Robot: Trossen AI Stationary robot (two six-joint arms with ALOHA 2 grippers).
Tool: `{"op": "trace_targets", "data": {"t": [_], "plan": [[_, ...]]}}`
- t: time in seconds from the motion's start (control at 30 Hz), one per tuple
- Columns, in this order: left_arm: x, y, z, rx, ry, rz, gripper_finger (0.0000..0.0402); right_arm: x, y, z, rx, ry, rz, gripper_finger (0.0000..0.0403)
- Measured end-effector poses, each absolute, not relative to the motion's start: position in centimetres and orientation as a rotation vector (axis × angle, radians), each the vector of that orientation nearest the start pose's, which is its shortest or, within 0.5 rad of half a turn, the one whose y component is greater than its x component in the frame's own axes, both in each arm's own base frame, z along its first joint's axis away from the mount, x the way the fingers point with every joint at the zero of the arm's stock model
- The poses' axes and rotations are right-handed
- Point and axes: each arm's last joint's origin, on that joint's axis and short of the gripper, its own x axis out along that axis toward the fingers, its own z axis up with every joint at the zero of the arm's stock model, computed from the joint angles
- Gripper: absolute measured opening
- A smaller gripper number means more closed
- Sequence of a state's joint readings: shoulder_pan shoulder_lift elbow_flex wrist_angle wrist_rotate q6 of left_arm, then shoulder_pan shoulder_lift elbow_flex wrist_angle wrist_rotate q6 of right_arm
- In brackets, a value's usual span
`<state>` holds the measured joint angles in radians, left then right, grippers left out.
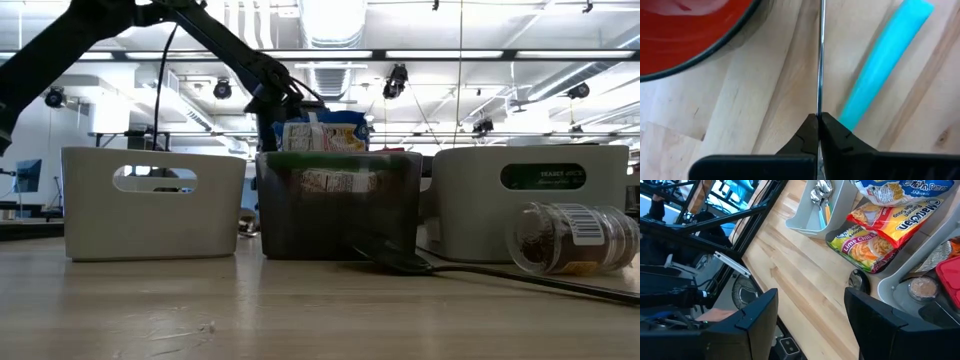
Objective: Pick & Place Food Item
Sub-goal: Put the silver spoon into the left gray bin
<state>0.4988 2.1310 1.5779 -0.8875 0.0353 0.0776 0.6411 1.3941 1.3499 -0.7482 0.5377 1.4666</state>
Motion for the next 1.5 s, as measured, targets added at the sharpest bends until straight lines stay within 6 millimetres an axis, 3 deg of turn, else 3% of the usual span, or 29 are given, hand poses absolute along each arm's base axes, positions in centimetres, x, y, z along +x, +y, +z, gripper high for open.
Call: {"op": "trace_targets", "data": {"t": [0.33, 0.57, 0.9, 1.1, 1.27, 1.5], "plan": [[35.9, 19.3, 17.2, -0.315, 1.385, 0.310, 0.0001, 23.8, 16.0, 34.7, 0.974, 0.586, -0.367, 0.0225], [35.2, 18.2, 19.6, -0.251, 1.382, 0.202, 0.0001, 23.8, 16.0, 34.7, 0.950, 0.591, -0.359, 0.0225], [33.0, 14.3, 26.0, -0.001, 1.343, -0.009, 0.0001, 23.8, 16.0, 34.7, 0.900, 0.598, -0.342, 0.0225], [30.6, 10.1, 28.8, 0.147, 1.273, -0.222, 0.0000, 23.8, 16.0, 34.7, 0.866, 0.602, -0.330, 0.0225], [28.2, 5.8, 28.4, 0.297, 1.242, -0.427, 0.0000, 23.8, 16.0, 34.7, 0.834, 0.606, -0.319, 0.0225], [25.4, 0.9, 25.3, 0.538, 1.243, -0.609, 0.0000, 23.8, 16.0, 34.6, 0.797, 0.613, -0.308, 0.0225]]}}
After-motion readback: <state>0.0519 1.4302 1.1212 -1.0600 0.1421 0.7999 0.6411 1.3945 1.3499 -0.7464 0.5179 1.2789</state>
